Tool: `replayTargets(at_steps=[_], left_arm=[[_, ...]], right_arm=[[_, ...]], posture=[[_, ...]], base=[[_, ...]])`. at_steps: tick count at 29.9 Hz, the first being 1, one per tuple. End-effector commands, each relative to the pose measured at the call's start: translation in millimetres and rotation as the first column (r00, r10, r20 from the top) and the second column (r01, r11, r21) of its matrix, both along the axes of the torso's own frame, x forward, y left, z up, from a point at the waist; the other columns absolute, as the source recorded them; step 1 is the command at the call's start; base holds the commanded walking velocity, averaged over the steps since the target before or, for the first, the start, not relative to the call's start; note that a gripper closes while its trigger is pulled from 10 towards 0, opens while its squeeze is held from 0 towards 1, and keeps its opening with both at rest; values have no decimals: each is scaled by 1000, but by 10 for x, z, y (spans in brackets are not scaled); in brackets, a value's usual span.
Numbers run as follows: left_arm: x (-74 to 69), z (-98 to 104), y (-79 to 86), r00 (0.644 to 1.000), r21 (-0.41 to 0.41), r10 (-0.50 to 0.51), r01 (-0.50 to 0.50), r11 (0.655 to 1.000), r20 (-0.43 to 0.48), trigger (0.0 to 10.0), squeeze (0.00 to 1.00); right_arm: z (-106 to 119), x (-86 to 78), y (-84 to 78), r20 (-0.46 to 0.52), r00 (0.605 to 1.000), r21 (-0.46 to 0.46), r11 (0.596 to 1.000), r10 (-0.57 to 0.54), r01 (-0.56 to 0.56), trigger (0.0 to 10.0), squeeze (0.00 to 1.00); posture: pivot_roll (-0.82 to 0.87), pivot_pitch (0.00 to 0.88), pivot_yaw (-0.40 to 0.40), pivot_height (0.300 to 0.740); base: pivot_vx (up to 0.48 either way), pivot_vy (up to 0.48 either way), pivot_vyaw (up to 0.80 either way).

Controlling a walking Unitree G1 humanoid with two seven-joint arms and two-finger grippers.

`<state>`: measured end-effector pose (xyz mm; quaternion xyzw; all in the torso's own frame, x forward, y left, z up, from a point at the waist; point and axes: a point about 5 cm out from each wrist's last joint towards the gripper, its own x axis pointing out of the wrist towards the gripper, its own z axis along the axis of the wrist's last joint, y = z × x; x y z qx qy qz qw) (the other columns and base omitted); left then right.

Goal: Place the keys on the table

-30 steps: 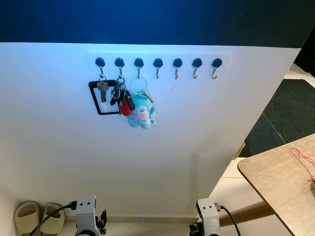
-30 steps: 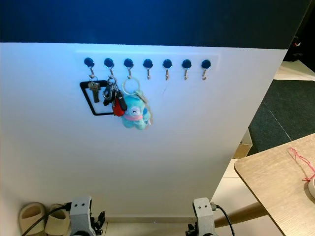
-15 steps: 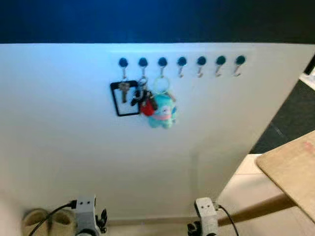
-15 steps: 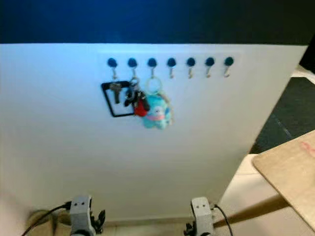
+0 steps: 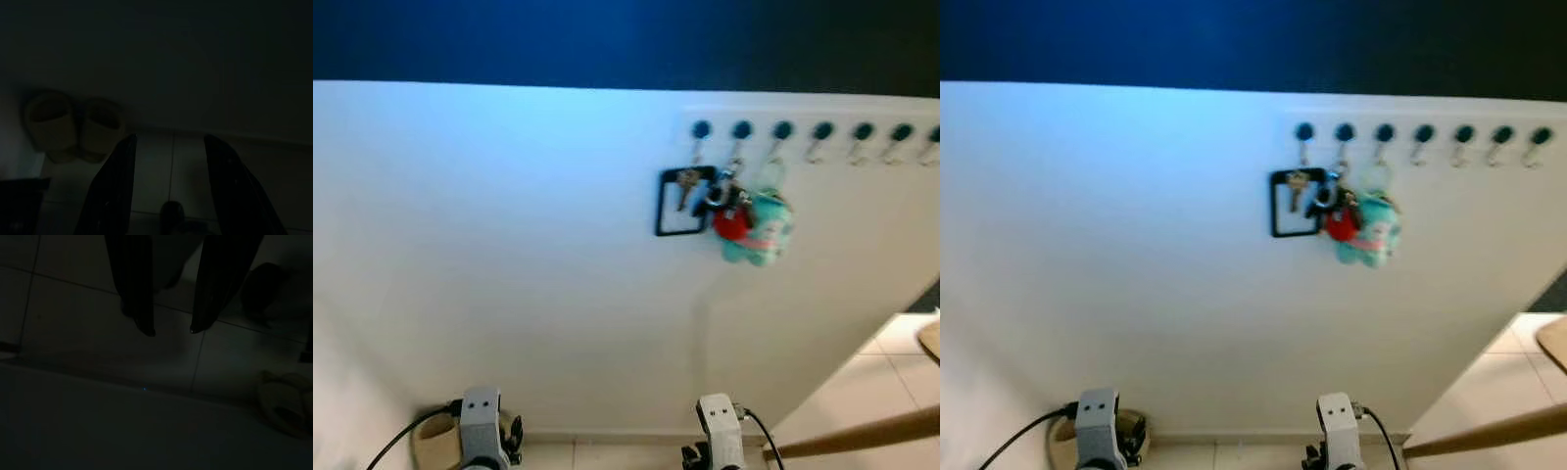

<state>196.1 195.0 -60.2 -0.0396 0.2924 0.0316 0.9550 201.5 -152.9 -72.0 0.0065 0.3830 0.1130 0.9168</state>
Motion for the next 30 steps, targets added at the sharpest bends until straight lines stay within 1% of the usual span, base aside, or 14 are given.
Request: replayTargets(at_steps=[1, 7, 10, 20, 22, 24, 26, 28, 30], left_arm=[[-26, -17, -17, 1000, 9, -25, 25, 1000, -12, 10000, 0], [-22, -15, -25, 999, 11, -31, 31, 999, -10, 10000, 0], [-22, -13, -13, 1000, -5, 10, -10, 1000, -2, 10000, 0], [-7, 1, -1, 1000, 25, 4, -4, 1000, 7, 10000, 0], [2, 10, 2, 1000, 44, -3, 2, 999, 15, 10000, 0], [4, 15, 0, 1000, 47, -6, 5, 999, 21, 10000, 0], [4, 19, -6, 999, 55, -28, 27, 998, 25, 10000, 0], [3, 32, -20, 997, 60, -70, 68, 996, 39, 10000, 0], [17, 75, -54, 988, 47, -130, 126, 991, 82, 10000, 0]], right_arm=[[-16, -33, -54, -7, 1000, -9, 1000, -19, 19, 10000, 0], [-14, -30, -54, -6, 1000, -9, 1000, -20, 20, 10000, 0], [-12, -27, -60, -6, 1000, -11, 1000, -21, 21, 10000, 0], [-6, -19, -62, 2, 1000, -11, 1000, -24, 24, 10000, 0], [9, -2, -68, 24, 999, -18, 999, -30, 30, 10000, 0], [44, 39, -86, 65, 997, -29, 999, -37, 39, 10000, 0], [129, 125, -136, 161, 986, -73, 996, -35, 47, 10000, 0], [252, 229, -202, 285, 958, -132, 989, -26, 66, 10000, 0], [388, 312, -263, 407, 913, -159, 983, -17, 89, 10000, 0]], posture=[[69, 56, -10, 740], [67, 56, -11, 740], [66, 56, -11, 740], [63, 52, -9, 740], [62, 52, -8, 740], [63, 53, -8, 740], [66, 55, -11, 740], [65, 58, -15, 740], [65, 59, -15, 740]], base=[[0, -480, 0], [0, -480, 0], [0, 0, 0], [0, 0, 0], [0, 0, 0], [0, 0, 0], [0, 0, 0], [0, 0, 0], [0, 0, 0]])
